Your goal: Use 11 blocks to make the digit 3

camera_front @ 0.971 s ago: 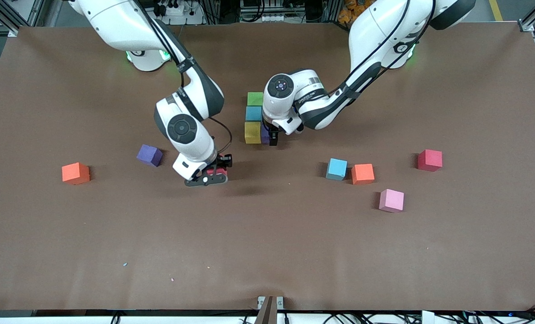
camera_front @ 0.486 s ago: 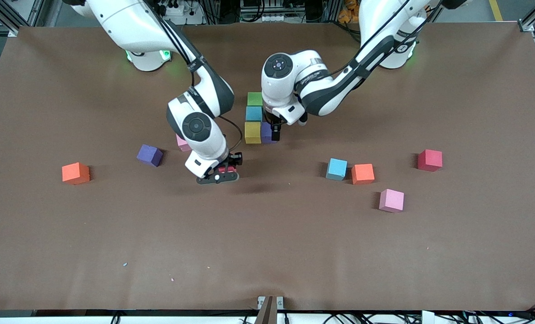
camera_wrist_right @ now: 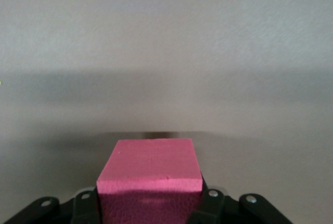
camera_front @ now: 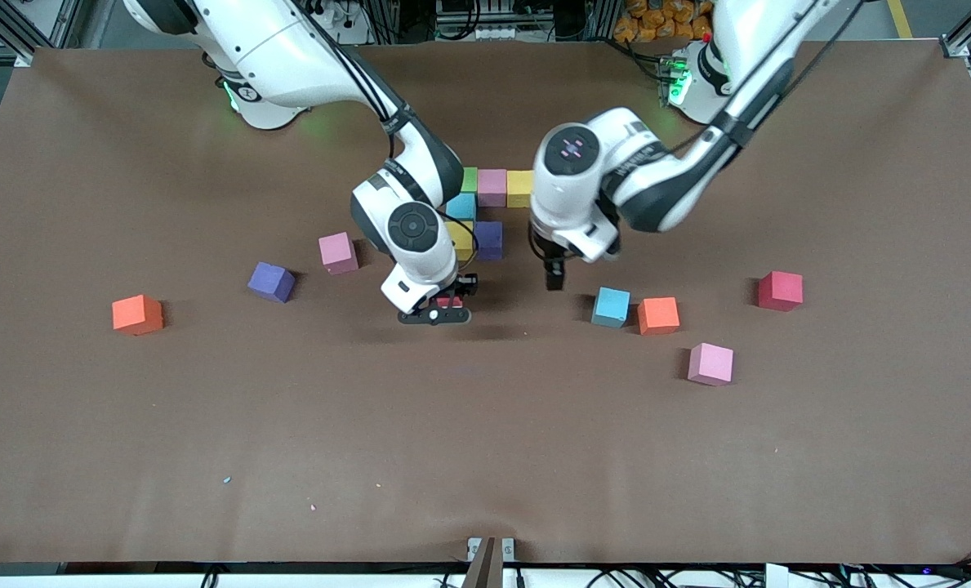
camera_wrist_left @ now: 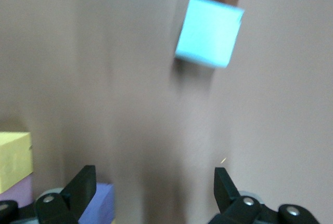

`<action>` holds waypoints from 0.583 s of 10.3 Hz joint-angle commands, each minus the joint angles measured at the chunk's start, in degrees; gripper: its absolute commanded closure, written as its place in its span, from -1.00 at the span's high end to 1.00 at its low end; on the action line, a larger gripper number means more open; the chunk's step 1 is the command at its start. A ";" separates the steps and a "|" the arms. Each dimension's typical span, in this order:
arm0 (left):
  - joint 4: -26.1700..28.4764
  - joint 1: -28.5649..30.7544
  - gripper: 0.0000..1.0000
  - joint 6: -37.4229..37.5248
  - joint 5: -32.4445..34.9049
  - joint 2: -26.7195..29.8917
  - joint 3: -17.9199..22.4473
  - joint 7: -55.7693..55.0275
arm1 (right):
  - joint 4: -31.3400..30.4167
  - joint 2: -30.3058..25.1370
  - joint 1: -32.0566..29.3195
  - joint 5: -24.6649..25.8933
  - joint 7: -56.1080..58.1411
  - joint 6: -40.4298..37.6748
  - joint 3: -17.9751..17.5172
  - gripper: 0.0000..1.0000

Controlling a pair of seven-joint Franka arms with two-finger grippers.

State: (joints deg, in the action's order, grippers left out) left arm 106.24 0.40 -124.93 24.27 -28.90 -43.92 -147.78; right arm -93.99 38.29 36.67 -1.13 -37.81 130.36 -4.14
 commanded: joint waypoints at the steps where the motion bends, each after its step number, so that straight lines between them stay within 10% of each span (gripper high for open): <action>1: 0.37 5.29 1.00 1.01 0.78 -0.80 -1.17 1.86 | 0.56 0.74 1.64 0.08 -2.35 -0.28 0.27 -0.82; 6: 0.46 10.94 1.00 1.01 0.69 -4.67 -0.82 18.36 | -3.57 0.74 3.05 0.34 -2.71 3.67 0.36 -0.82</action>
State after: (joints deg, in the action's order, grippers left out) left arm 107.06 10.28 -124.57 24.27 -32.61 -43.88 -133.89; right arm -96.05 39.50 39.34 -1.13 -39.62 132.68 -4.13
